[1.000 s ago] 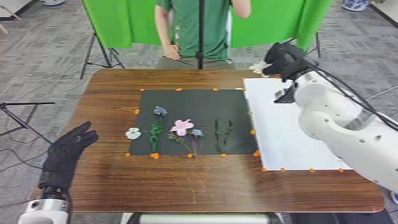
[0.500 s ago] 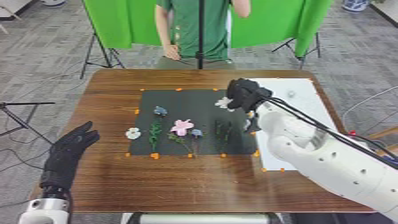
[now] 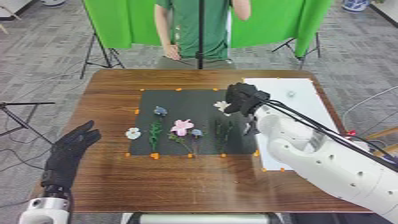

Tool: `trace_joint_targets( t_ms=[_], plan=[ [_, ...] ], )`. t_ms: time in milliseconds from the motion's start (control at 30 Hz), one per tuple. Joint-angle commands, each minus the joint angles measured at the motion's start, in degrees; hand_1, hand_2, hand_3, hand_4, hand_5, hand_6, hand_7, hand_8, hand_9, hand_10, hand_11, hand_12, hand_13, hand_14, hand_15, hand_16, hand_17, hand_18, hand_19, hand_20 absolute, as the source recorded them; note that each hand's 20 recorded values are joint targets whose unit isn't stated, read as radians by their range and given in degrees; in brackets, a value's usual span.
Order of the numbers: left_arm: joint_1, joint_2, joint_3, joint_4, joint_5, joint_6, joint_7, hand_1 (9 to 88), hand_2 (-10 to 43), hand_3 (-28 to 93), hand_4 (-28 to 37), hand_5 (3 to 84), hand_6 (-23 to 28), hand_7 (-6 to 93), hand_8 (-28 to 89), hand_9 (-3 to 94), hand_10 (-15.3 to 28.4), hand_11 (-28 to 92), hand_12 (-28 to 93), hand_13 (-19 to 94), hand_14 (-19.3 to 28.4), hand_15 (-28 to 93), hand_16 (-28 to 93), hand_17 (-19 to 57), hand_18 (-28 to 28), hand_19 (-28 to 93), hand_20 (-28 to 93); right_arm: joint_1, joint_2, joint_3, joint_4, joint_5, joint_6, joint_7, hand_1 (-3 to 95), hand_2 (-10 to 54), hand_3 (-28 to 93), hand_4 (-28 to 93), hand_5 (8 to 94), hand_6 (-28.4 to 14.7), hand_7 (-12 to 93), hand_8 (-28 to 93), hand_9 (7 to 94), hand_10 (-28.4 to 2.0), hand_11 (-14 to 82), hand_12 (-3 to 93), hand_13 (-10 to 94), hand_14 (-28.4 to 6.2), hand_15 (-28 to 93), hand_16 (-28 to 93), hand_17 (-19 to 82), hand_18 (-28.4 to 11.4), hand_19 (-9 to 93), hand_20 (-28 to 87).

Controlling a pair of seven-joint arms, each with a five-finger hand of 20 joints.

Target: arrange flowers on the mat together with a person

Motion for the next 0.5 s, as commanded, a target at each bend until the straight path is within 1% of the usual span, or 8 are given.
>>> trace_joint_targets(
  t_ms=[33,333,433,500],
  plan=[
    [0.03,0.12,0.06,0.53,0.22,-0.82,-0.73,30.7,-9.5,66,-21.2,44.1,2.3,11.3,-6,43.7,12.8,15,14,36,16.2,10,5,5.9,11.7,1,18,0.13,0.42,-0.7,0.32,-5.32,-1.3,-1.4,53.2,-9.5,58,-24,75.1,2.2,20,5,86.8,-8.8,11.8,26.7,94,0.4,54,25,63,-11.8,93,33],
    [0.16,-0.03,-0.08,0.48,0.23,-0.69,-0.48,31.0,-9.5,66,-21.0,44.3,2.4,11.3,-6,43.6,12.9,15,14,36,16.3,10,5,5.9,11.7,1,18,0.58,0.54,-1.25,0.03,-5.21,-3.48,-1.79,46.7,-9.5,66,-26,72.6,2.4,19,2,83.5,-9.6,14.6,21.4,94,0.3,51,26,62,-11.5,93,31],
    [0.2,-0.12,-0.05,0.48,0.22,-0.74,-0.42,30.8,-9.5,66,-20.9,44.1,2.4,11.1,-6,43.6,12.8,15,14,36,16.2,10,5,5.9,11.7,1,18,0.56,0.55,-1.17,-0.04,-5.11,-3.88,-1.95,44.7,-9.5,69,-27,71.8,3.0,18,-3,82.3,-10.3,14.5,16.5,94,0.2,50,26,62,-11.2,93,29],
    [0.08,-0.1,-0.01,0.52,0.25,-0.68,-0.45,30.9,-9.5,66,-21.0,44.1,2.3,11.2,-6,43.7,12.8,15,14,36,16.2,10,5,5.9,11.7,1,18,0.51,0.58,-0.86,-0.11,-5.27,-4.33,-1.93,44.0,-9.5,70,-27,71.5,3.2,17,-6,81.7,-10.4,13.5,15.4,94,0.1,49,26,62,-11.2,93,28]
  ],
)
